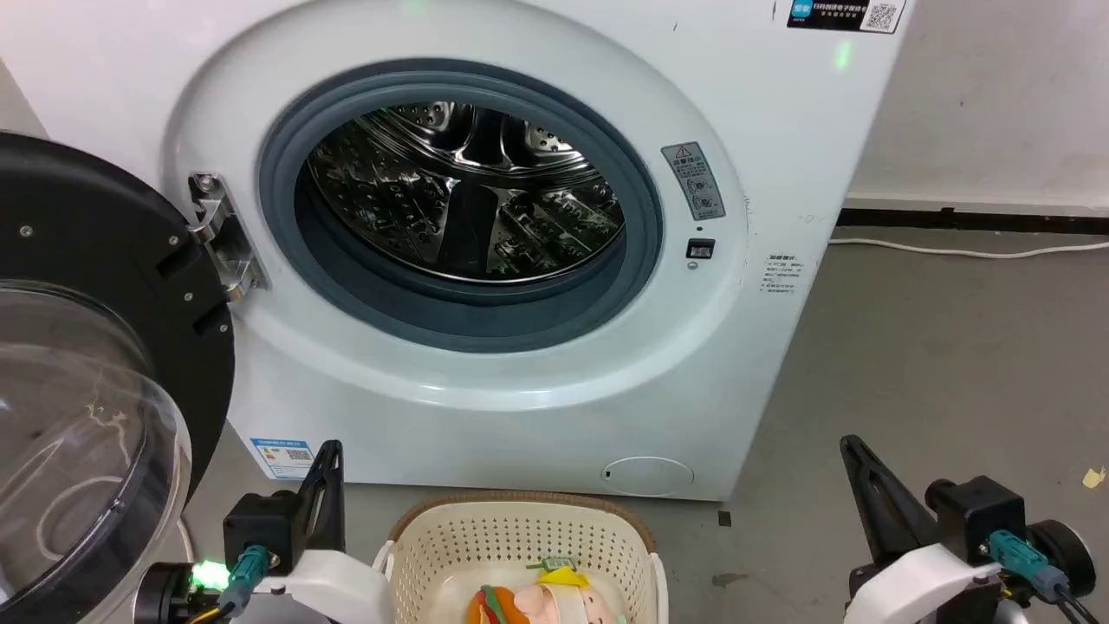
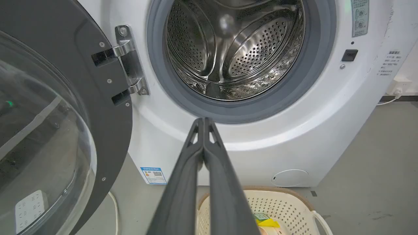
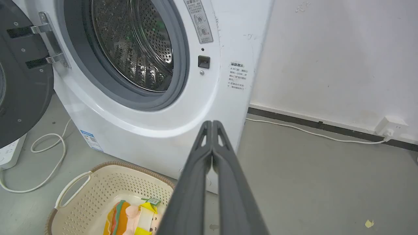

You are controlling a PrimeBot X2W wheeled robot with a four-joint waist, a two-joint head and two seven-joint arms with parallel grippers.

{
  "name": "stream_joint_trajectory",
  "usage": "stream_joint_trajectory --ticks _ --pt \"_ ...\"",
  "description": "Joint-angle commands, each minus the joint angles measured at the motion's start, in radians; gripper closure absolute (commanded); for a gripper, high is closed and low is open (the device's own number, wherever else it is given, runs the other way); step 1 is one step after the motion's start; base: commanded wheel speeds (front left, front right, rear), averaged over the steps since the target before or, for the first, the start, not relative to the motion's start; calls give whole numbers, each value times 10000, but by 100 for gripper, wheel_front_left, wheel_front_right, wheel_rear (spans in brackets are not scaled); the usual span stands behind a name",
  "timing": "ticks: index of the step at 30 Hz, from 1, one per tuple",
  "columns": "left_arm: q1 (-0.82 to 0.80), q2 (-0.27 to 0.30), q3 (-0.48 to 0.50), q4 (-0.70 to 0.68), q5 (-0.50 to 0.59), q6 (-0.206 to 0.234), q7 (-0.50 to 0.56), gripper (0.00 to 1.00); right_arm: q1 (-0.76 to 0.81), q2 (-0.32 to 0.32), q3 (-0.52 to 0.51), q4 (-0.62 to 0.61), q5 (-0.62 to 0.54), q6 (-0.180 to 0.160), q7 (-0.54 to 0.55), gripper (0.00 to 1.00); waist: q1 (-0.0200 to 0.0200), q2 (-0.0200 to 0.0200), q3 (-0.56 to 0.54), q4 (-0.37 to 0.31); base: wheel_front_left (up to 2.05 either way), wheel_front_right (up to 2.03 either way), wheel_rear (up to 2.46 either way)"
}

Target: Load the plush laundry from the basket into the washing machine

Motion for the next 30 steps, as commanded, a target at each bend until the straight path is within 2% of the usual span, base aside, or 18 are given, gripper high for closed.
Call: stream_joint_trajectory --ticks 1,30 --pt "-153 1 9 -43 28 30 3 100 -118 -14 -22 -41 -76 -9 12 100 0 0 0 0 0 0 0" --pt "-153 1 9 -43 28 30 3 100 -118 -14 -22 -41 -76 -9 12 100 0 0 0 0 0 0 0"
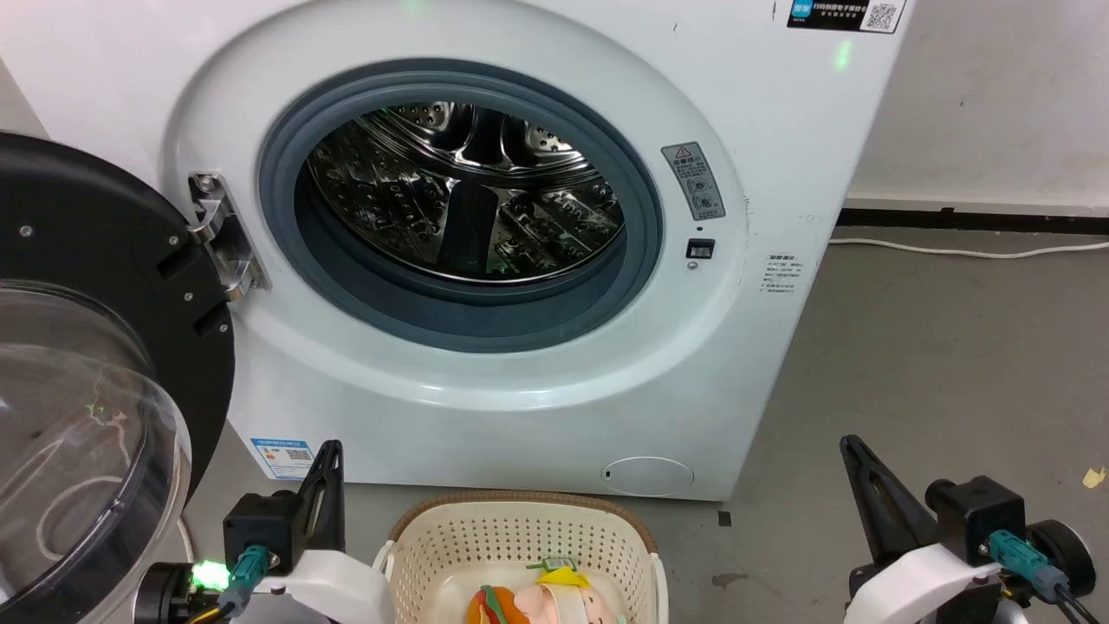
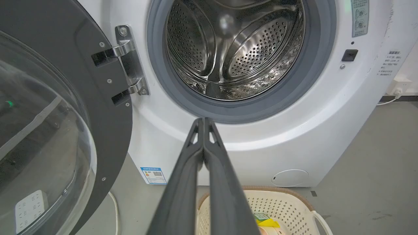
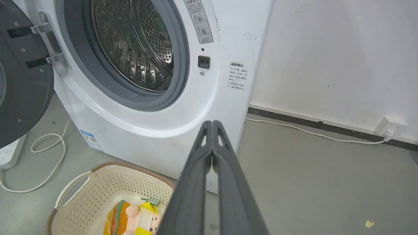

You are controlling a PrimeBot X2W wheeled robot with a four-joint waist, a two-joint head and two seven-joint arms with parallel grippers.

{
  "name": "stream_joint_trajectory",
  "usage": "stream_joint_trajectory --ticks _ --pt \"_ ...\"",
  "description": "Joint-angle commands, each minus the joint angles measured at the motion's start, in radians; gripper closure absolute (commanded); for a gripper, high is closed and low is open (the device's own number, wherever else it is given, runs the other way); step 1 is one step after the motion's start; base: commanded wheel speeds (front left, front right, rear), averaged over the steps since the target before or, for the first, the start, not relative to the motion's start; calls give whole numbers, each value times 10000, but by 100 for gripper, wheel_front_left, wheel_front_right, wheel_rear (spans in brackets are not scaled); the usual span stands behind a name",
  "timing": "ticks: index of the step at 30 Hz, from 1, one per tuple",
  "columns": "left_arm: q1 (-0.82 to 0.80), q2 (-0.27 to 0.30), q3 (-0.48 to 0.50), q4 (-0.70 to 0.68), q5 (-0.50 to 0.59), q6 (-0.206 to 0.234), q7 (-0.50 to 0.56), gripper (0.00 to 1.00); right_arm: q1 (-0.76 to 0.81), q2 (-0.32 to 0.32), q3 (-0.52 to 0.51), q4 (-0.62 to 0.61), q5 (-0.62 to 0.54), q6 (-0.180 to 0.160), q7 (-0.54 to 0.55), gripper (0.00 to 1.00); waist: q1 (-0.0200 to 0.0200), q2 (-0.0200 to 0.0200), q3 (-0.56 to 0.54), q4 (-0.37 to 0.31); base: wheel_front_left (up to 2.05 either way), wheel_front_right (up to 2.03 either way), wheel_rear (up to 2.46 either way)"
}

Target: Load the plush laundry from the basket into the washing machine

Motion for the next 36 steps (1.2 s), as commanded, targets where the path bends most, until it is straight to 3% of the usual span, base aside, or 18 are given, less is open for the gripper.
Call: stream_joint_trajectory --ticks 1,20,21,36 --pt "-153 1 7 -43 28 30 3 100 -118 -14 -22 -41 -76 -9 12 100 0 0 0 0 0 0 0" --pt "-153 1 7 -43 28 30 3 100 -118 -14 -22 -41 -76 -9 12 100 0 0 0 0 0 0 0" --pt "0 0 3 0 0 0 -2 0 0 0 2 0 2 0 -1 0 0 0 0 0 0 0 0" --pt "-30 0 -175 -24 -60 42 -214 0 1 -1 -94 -56 189 -1 -215 0 0 0 107 -50 0 0 0"
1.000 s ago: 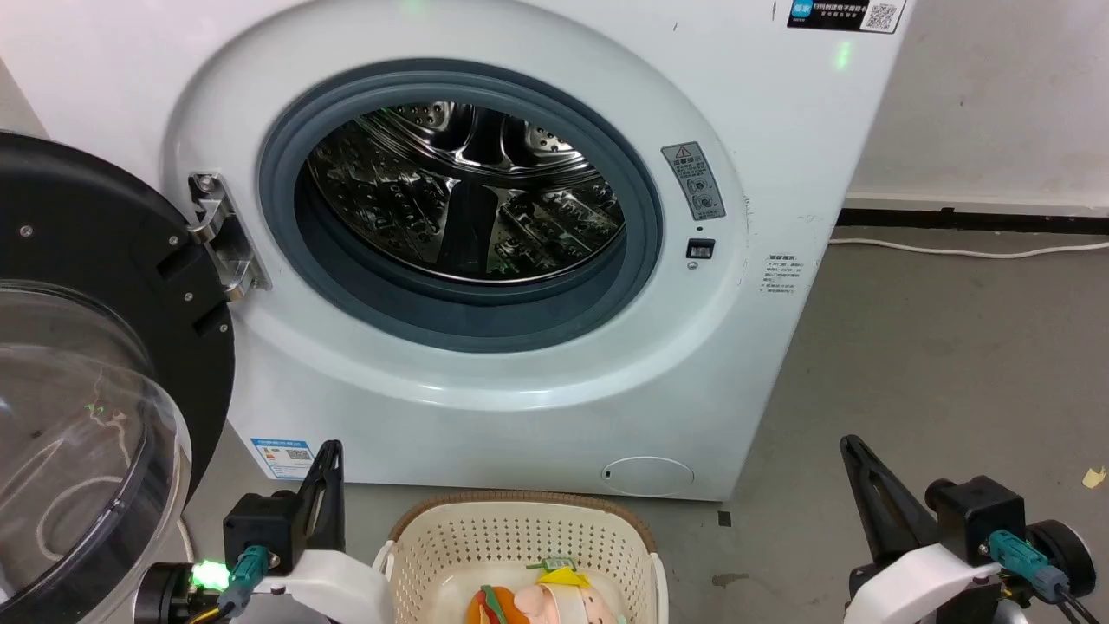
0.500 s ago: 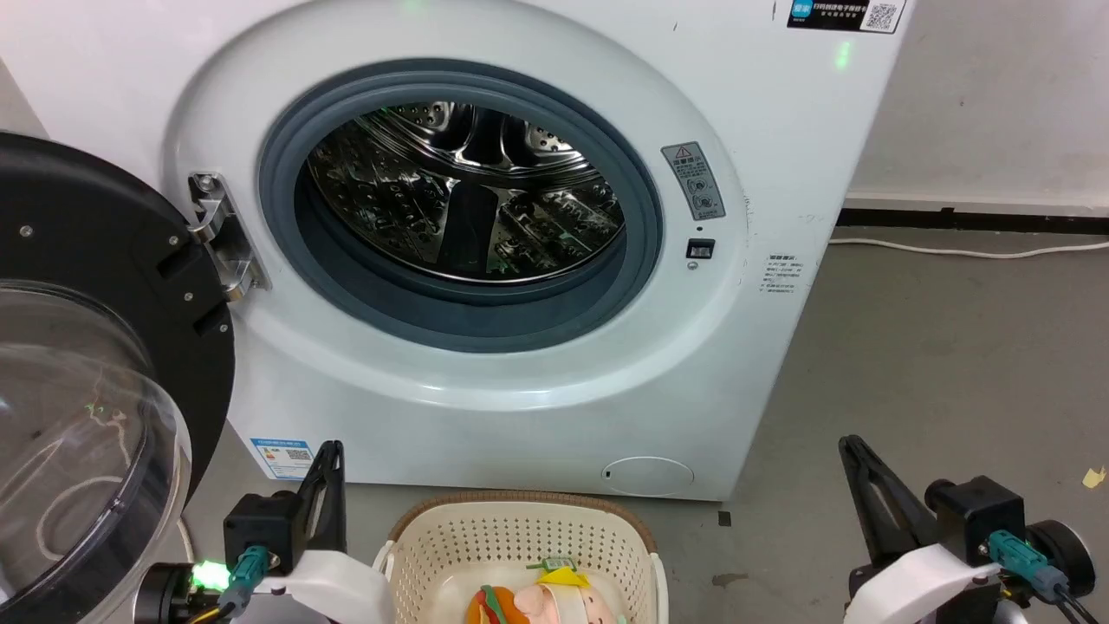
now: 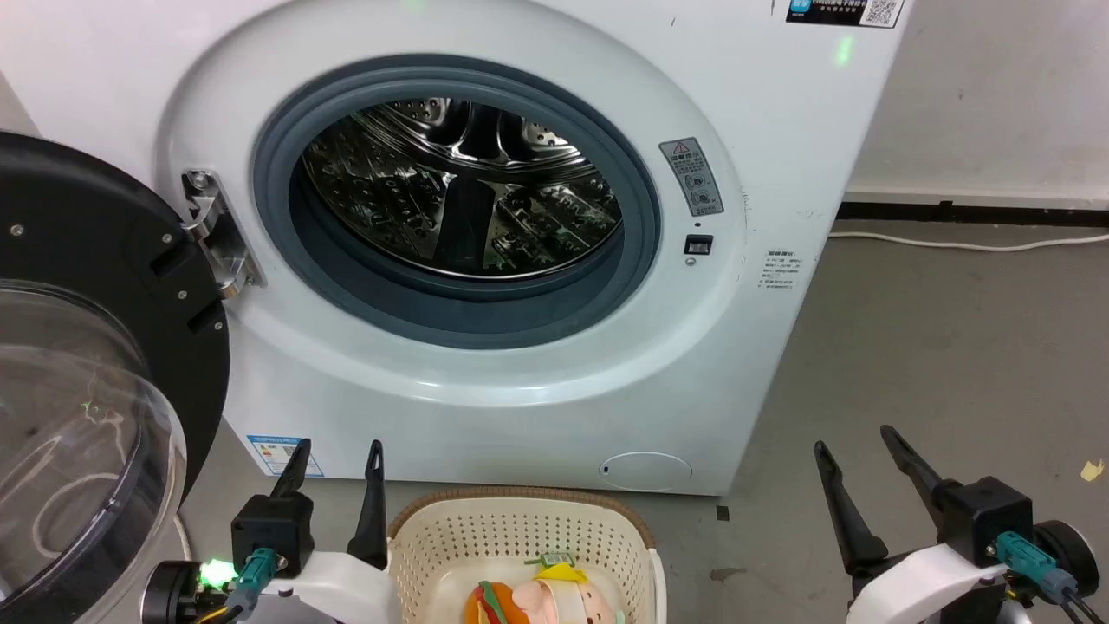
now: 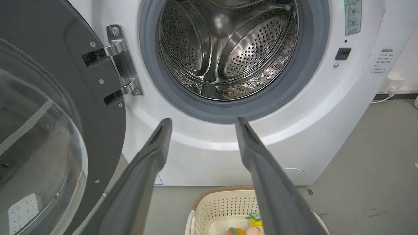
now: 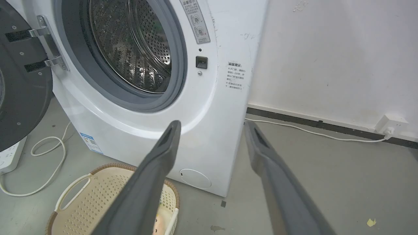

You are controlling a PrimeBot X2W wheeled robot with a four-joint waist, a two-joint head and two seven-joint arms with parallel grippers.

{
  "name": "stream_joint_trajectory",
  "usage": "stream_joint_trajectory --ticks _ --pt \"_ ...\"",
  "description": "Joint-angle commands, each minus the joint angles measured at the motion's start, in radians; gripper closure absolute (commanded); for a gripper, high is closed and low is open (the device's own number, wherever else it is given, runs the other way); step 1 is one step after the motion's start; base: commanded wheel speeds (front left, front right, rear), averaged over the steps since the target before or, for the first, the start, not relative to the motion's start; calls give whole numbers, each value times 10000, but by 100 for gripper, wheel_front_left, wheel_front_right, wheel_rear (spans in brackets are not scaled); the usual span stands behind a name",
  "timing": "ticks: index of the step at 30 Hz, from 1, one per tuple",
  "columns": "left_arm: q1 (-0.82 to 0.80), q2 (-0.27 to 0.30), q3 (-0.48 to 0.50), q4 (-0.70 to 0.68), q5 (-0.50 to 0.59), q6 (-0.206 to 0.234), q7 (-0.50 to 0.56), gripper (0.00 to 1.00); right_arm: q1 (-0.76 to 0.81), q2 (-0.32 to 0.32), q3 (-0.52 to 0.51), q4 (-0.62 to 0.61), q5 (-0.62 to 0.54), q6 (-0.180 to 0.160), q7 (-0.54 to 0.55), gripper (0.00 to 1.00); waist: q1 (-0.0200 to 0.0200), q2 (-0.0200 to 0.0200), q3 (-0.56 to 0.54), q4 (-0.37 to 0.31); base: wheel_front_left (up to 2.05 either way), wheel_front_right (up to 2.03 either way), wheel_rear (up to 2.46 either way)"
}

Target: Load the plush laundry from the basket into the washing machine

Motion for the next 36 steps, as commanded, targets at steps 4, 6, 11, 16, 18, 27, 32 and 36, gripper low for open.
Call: stream_joint_trajectory --ticks 4,6,11,16,18,27,32,36 --pt "-82 0 -87 11 -66 29 -188 0 -37 -2 -75 -73 165 -1 -187 0 1 0 146 -77 0 0 0" --pt "-114 6 -118 55 -64 12 -230 0 -63 -2 -72 -88 210 -1 -228 0 1 0 226 -121 0 0 0" --pt "-245 37 -197 188 -54 -38 -334 0 -156 -2 -59 -110 393 -2 -332 0 1 0 498 -270 0 0 0" --pt "-383 89 -264 404 -46 -90 -418 0 -238 -3 -33 -180 521 -2 -416 0 1 0 777 -422 0 0 0" --pt "-470 125 -301 600 -46 -121 -460 0 -279 -3 -25 -212 591 -2 -457 0 1 0 925 -508 0 0 0" --pt "-1010 314 -420 1707 -84 -209 -563 0 -481 -4 -110 -357 933 -3 -644 0 1 0 1588 -928 0 0 0" --pt "-1347 459 -509 2324 -111 -281 -527 0 -566 -5 -64 -439 1093 -3 -748 0 1 0 1973 -1137 0 0 0" --pt "-1628 566 -627 2891 -116 -346 -453 0 -639 -5 -54 -492 1195 -3 -832 0 0 0 2275 -1277 0 0 0"
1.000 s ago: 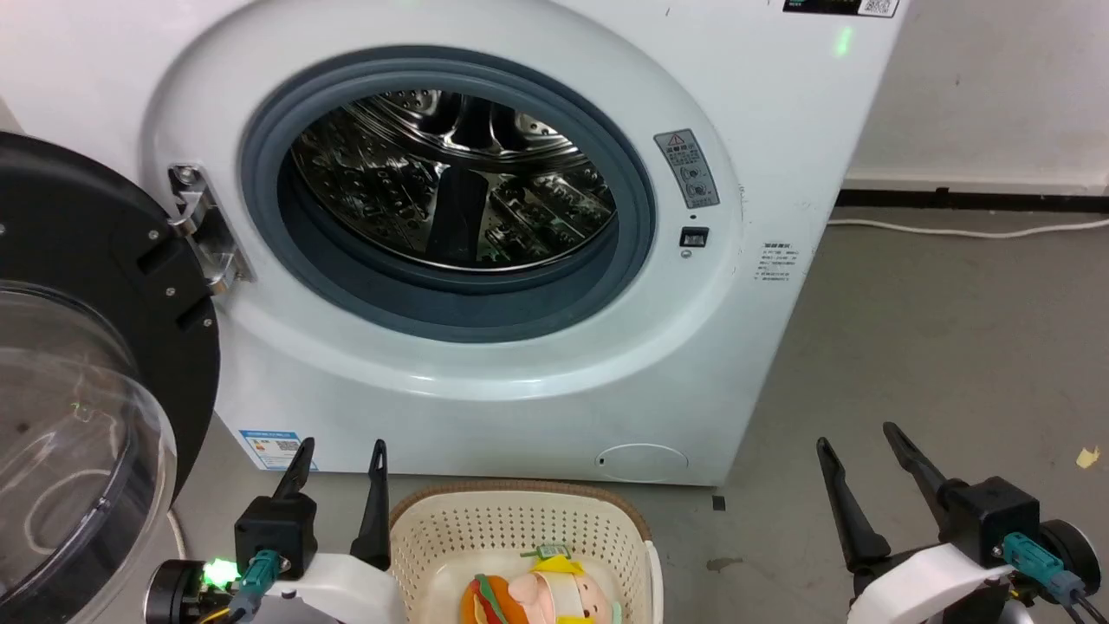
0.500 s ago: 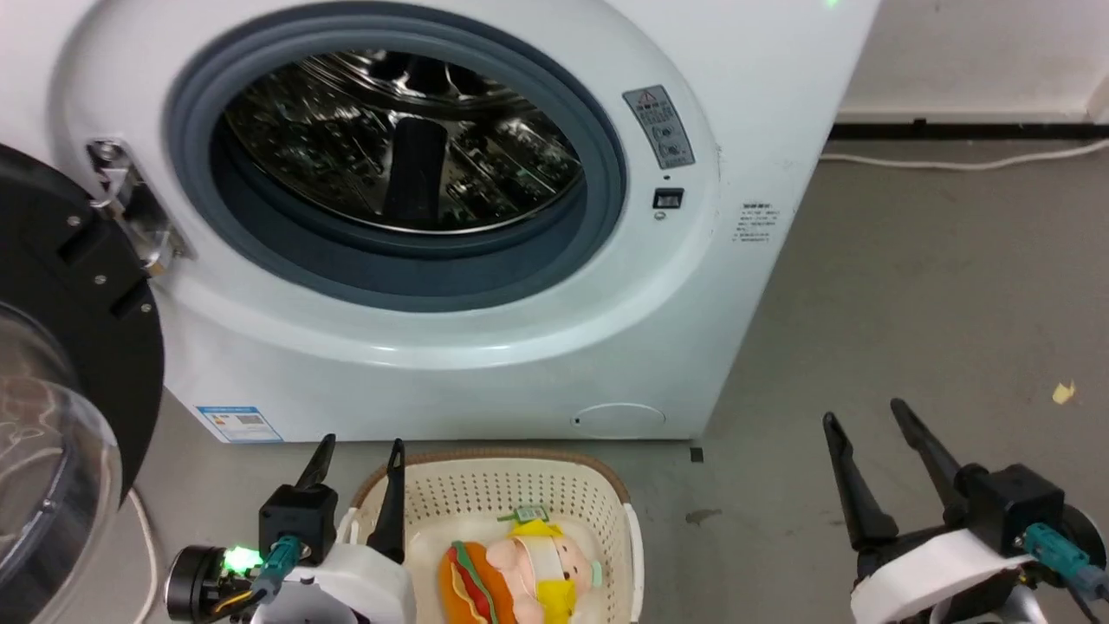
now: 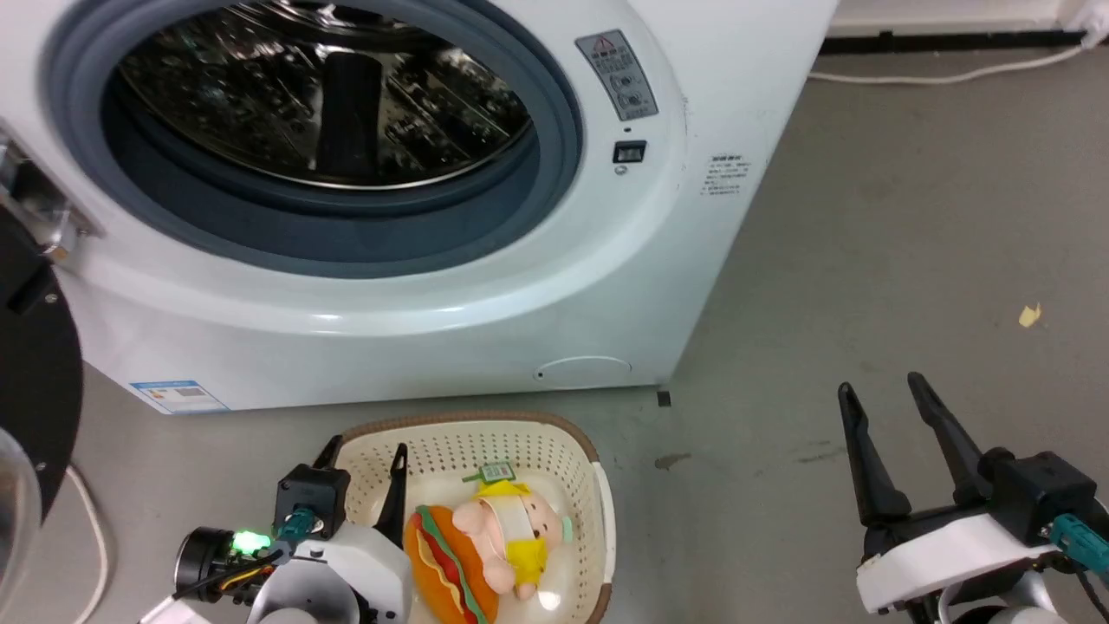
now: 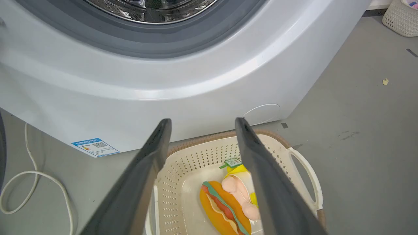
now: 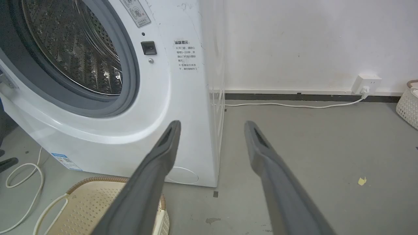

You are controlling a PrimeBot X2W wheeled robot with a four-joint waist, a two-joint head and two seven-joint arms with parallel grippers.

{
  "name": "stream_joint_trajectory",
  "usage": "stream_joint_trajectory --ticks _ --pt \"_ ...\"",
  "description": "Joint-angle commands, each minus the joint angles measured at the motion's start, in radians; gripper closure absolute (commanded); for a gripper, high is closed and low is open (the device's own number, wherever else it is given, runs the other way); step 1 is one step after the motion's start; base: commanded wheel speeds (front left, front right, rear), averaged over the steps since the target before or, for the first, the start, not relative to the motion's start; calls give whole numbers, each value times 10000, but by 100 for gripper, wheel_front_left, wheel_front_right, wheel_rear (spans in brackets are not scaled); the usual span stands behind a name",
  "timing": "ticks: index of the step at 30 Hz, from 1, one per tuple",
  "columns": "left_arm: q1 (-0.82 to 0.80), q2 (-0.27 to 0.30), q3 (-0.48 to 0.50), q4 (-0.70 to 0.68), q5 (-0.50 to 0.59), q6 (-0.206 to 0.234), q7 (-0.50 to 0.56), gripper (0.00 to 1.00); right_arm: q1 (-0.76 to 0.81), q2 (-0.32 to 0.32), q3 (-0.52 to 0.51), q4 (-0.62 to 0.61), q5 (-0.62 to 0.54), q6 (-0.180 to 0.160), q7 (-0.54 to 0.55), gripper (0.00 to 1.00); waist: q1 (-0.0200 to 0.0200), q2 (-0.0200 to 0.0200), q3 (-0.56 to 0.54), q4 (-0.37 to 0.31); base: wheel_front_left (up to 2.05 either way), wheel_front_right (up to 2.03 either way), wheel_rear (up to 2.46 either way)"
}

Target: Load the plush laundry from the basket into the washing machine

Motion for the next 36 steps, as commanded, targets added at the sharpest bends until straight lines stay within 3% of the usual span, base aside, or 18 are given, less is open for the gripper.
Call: stream_joint_trajectory --ticks 1,22,36 --pt "-229 87 -60 238 -38 -73 5 0 -210 -5 6 -99 113 -3 -110 0 -2 0 179 -118 0 0 0" --pt "-1996 774 -891 3326 -60 -365 117 0 -747 -8 132 -350 441 -5 -547 0 -2 0 1996 -892 0 0 0" --pt "-3305 1253 -1805 5227 -485 -538 844 0 -1054 -9 168 -586 924 -6 -839 0 -2 0 3345 -1504 0 0 0"
